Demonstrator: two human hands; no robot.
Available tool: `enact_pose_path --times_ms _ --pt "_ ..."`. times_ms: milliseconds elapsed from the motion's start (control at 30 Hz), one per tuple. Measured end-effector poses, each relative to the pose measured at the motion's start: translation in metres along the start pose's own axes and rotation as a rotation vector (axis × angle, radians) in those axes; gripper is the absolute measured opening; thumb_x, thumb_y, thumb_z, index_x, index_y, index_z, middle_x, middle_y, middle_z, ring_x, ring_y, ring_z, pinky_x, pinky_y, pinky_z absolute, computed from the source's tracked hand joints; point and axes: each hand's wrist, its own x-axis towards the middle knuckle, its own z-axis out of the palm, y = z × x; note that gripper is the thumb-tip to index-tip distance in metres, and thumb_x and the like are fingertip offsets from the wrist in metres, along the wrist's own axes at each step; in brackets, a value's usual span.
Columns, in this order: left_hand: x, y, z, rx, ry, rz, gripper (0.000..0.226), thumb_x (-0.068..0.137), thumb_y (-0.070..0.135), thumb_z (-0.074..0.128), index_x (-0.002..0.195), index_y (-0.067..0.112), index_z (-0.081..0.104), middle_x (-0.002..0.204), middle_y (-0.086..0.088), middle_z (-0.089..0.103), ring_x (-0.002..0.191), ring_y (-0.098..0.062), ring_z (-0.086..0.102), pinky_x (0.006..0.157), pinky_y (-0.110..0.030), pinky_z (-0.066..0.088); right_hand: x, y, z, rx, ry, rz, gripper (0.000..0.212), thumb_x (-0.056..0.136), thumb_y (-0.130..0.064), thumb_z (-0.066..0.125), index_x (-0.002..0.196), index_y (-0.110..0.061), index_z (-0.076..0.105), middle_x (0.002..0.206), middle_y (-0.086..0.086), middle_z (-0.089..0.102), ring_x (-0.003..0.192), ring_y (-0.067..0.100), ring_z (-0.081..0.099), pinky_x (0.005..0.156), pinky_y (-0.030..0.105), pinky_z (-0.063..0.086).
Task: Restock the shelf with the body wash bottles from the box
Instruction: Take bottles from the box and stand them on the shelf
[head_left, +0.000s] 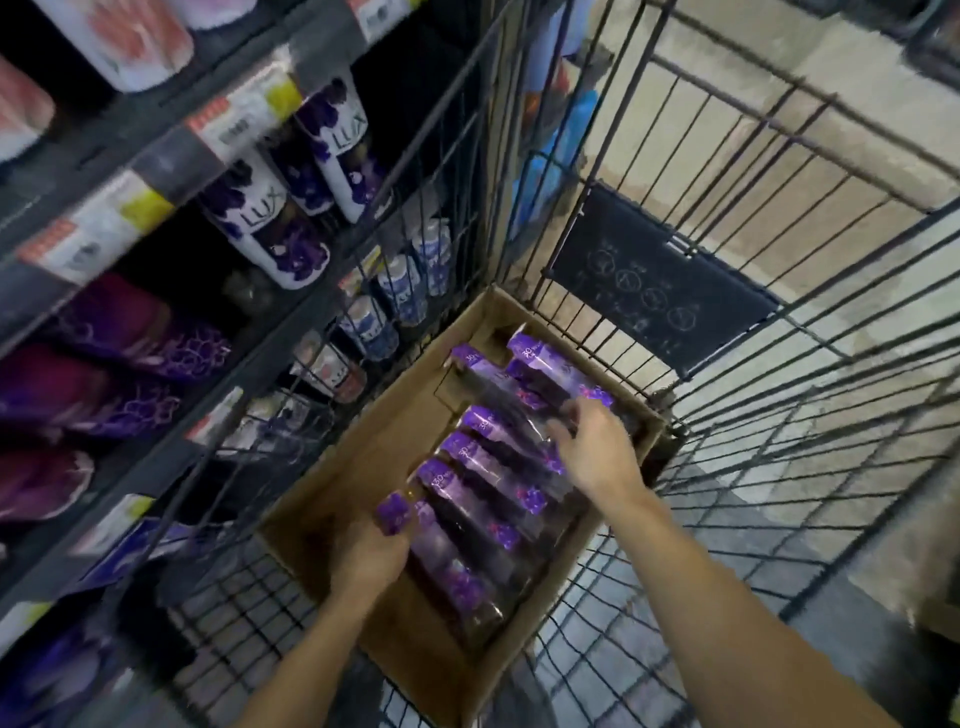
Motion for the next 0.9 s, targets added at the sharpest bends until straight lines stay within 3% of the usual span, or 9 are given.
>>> enact_pose_path --times_ms 133,300,467,567,667,800,900 --pt "-0.004 -0.033 0.039 -0.214 -0.096 -0.222 0.054 0.064 0.054 0.082 0.105 0.019 0.075 0.101 -0.013 0.076 0.096 -0.032 0.071 0.089 -0.044 0.056 0.035 0.004 0.012 -0.046 -0.029 -0.091 0.030 0.093 -0.026 0.059 0.116 -0.006 0.062 0.109 0.017 0.068 0.106 0.032 0.062 0.088 0.034 0.045" --pt "0.008 -0.053 0.067 -0.535 -0.089 -0.320 0.076 0.051 0.053 0.087 0.118 0.025 0.067 0.109 0.003 0.074 0.100 -0.019 0.071 0.096 -0.041 0.055 0.060 -0.002 0.045 -0.273 -0.056 -0.241 0.028 0.092 -0.022 0.058 0.109 -0.001 0.063 0.104 0.026 0.067 0.101 0.041 0.062 0.084 0.042 0.046" --pt "0.010 -0.065 0.093 -0.609 -0.080 -0.326 0.071 0.053 0.046 0.082 0.119 0.027 0.060 0.119 -0.002 0.072 0.106 -0.021 0.069 0.100 -0.043 0.052 0.066 0.008 0.076 -0.569 -0.061 -0.314 0.033 0.078 -0.021 0.072 0.098 0.005 0.064 0.096 0.030 0.063 0.092 0.044 0.061 0.078 0.046 0.051" --pt "0.006 -0.056 0.091 -0.613 -0.087 -0.340 0.062 0.072 0.034 0.079 0.128 0.027 0.053 0.126 -0.001 0.067 0.115 -0.021 0.064 0.101 -0.036 0.050 0.075 0.005 0.075 -0.544 -0.060 -0.238 0.042 0.084 -0.042 0.067 0.093 -0.001 0.071 0.094 0.026 0.068 0.096 0.039 0.062 0.080 0.040 0.047" --pt "0.009 -0.055 0.087 -0.653 -0.124 -0.358 0.073 0.073 0.040 0.079 0.136 0.026 0.044 0.134 0.000 0.061 0.122 -0.022 0.059 0.104 -0.041 0.048 0.073 -0.003 0.075 -0.442 -0.039 -0.233 0.044 0.090 -0.036 0.060 0.079 0.004 0.072 0.075 0.029 0.068 0.083 0.040 0.065 0.077 0.040 0.044" --pt "0.017 -0.060 0.082 -0.641 -0.164 -0.339 0.077 0.072 0.037 0.081 0.137 0.024 0.042 0.134 -0.001 0.060 0.124 -0.023 0.058 0.104 -0.045 0.048 0.063 -0.008 0.083 -0.399 -0.025 -0.192 0.033 0.090 -0.024 0.060 0.098 0.006 0.069 0.095 0.034 0.066 0.098 0.045 0.062 0.085 0.045 0.046" --pt "0.022 -0.059 0.080 -0.610 -0.164 -0.329 0.075 0.065 0.038 0.083 0.131 0.027 0.050 0.127 0.002 0.065 0.118 -0.019 0.061 0.102 -0.045 0.050 0.062 -0.010 0.079 -0.324 -0.037 -0.115 0.033 0.089 -0.027 0.061 0.105 0.000 0.069 0.102 0.030 0.067 0.102 0.044 0.062 0.088 0.046 0.047"
